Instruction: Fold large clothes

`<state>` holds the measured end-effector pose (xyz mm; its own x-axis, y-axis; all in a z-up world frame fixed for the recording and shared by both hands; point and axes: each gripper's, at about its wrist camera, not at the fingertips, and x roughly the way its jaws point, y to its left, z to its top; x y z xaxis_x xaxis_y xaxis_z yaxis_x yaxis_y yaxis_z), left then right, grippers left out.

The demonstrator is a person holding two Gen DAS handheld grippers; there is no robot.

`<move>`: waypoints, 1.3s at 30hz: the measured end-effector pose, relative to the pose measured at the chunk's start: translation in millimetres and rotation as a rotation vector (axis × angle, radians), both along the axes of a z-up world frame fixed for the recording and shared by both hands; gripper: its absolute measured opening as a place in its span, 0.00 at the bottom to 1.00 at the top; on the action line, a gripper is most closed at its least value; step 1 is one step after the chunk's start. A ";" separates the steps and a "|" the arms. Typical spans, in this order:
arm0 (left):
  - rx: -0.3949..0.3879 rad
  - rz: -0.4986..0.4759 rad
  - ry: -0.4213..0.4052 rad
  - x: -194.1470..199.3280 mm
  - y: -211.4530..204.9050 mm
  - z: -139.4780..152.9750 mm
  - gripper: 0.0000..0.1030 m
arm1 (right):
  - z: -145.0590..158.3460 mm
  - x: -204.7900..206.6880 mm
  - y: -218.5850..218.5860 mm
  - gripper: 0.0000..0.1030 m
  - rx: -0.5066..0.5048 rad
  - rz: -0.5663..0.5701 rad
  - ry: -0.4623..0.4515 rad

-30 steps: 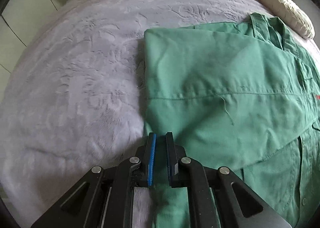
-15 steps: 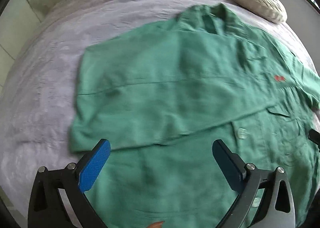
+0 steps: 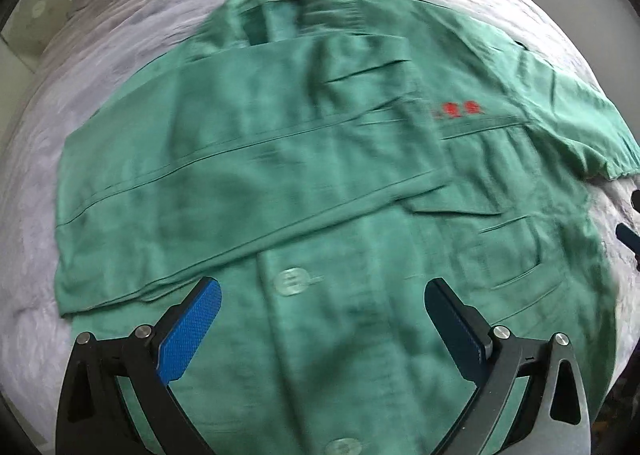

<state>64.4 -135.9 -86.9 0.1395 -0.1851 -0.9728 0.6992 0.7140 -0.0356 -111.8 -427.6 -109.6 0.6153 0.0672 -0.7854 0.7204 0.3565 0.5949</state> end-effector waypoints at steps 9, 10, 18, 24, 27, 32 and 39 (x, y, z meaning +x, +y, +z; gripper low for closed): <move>-0.013 -0.016 0.031 -30.1 -57.8 1.4 0.99 | 0.1 -58.3 -92.4 0.78 -0.032 -0.174 -0.039; -0.014 -0.024 0.031 -34.5 -64.4 1.7 0.99 | -1.1 -67.1 -107.7 0.78 -0.036 -0.208 -0.045; -0.020 -0.061 0.054 -68.3 -113.4 2.8 0.99 | -19.2 -98.8 -172.4 0.79 0.035 -0.366 -0.152; -0.029 -0.068 0.042 -80.6 -146.8 2.6 0.99 | -28.4 -92.6 -207.9 0.79 0.092 -0.423 -0.278; -0.030 -0.060 0.046 -77.2 -156.4 -2.6 0.99 | -28.7 -86.5 -220.4 0.79 0.112 -0.445 -0.322; -0.036 -0.050 0.042 -72.9 -155.6 -2.8 0.99 | -37.4 -83.5 -232.8 0.23 0.204 -0.509 -0.340; -0.095 0.007 0.062 -52.9 -140.0 1.9 0.99 | -8.9 -59.7 -226.1 0.04 0.140 -0.438 -0.422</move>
<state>11.6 -276.0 -85.0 0.0811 -0.2764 -0.9576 0.6888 0.7100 -0.1467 -171.6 -653.6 -118.5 0.8643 -0.1769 -0.4708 0.4750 -0.0202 0.8797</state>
